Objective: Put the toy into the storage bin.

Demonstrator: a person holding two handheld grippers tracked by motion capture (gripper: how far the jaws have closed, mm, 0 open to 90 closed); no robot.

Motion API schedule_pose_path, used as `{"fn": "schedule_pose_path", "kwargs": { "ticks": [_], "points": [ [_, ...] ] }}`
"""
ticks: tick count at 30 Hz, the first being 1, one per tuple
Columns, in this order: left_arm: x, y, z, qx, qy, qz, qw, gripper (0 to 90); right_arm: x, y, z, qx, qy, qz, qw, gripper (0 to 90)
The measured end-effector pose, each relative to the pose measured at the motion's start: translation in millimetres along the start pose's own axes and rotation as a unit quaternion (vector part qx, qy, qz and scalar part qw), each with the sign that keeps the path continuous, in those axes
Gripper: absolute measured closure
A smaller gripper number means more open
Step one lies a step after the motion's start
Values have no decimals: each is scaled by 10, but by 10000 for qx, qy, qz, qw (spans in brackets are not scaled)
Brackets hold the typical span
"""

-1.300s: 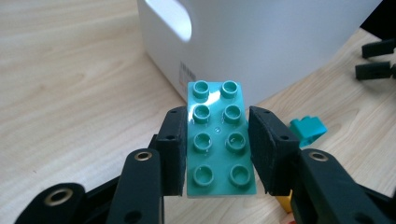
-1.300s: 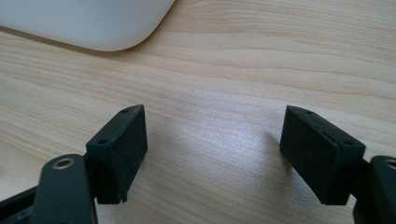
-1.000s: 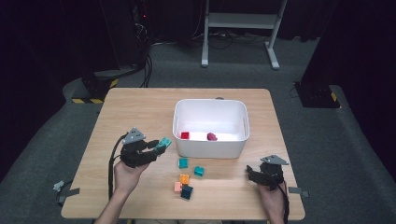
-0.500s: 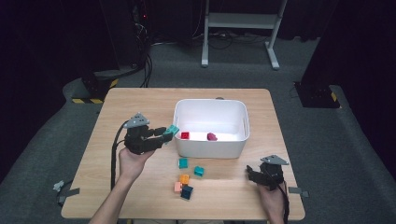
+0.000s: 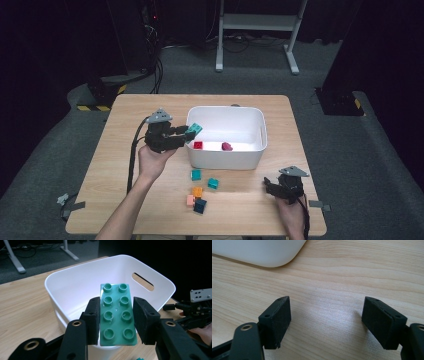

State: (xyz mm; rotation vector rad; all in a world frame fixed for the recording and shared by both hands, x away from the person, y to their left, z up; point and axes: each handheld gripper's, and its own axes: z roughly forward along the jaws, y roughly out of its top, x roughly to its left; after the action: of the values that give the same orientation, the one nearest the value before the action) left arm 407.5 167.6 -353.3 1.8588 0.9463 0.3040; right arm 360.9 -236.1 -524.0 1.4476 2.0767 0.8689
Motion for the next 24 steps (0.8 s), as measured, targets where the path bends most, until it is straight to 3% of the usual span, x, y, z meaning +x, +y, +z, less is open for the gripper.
{"fn": "schedule_pose_path", "kwargs": {
  "ticks": [9, 13, 17, 20, 24],
  "points": [
    [-79, 112, 287, 212, -115, 106, 9997, 587, -1, 0, 0, -1, -2, -7, 10000, 232],
    [-109, 159, 393, 400, -1, 374, 9985, 587, 0, -1, -1, -1, 3, -4, 10000, 236],
    [-82, 187, 502, 417, -64, 226, 9989, 586, 1, -1, -2, -2, 6, -12, 10000, 236],
    [-82, 203, 582, 462, -39, 224, 9987, 585, 1, -1, -1, -3, 6, -11, 10000, 236],
    [-68, 229, 626, 374, -12, 53, 9993, 579, 2, -1, -1, -2, 7, -14, 10000, 236]
  ]
}}
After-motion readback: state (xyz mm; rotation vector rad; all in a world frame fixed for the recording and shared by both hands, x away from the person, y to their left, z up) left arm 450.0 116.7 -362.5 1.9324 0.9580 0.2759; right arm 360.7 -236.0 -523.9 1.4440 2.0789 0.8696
